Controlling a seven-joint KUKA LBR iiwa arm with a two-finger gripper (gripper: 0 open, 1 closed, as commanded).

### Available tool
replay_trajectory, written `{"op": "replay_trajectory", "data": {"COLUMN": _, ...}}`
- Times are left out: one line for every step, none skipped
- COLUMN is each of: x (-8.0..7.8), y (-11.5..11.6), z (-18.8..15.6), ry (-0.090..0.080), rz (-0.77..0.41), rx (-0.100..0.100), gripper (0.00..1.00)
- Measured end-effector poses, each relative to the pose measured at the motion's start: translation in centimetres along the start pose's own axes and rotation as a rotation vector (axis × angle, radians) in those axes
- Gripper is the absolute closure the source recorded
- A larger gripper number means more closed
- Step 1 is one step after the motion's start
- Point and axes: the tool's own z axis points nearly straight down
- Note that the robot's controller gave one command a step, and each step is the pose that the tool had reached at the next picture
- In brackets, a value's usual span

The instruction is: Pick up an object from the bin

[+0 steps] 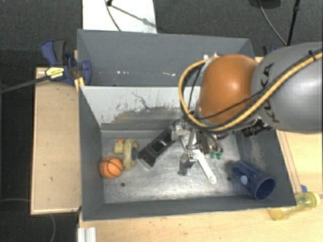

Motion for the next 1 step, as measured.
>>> {"op": "replay_trajectory", "data": {"x": 0.0, "y": 0.0, "z": 0.0, "ry": 0.0, "rz": 0.001, "rx": 0.0, "gripper": 0.0}}
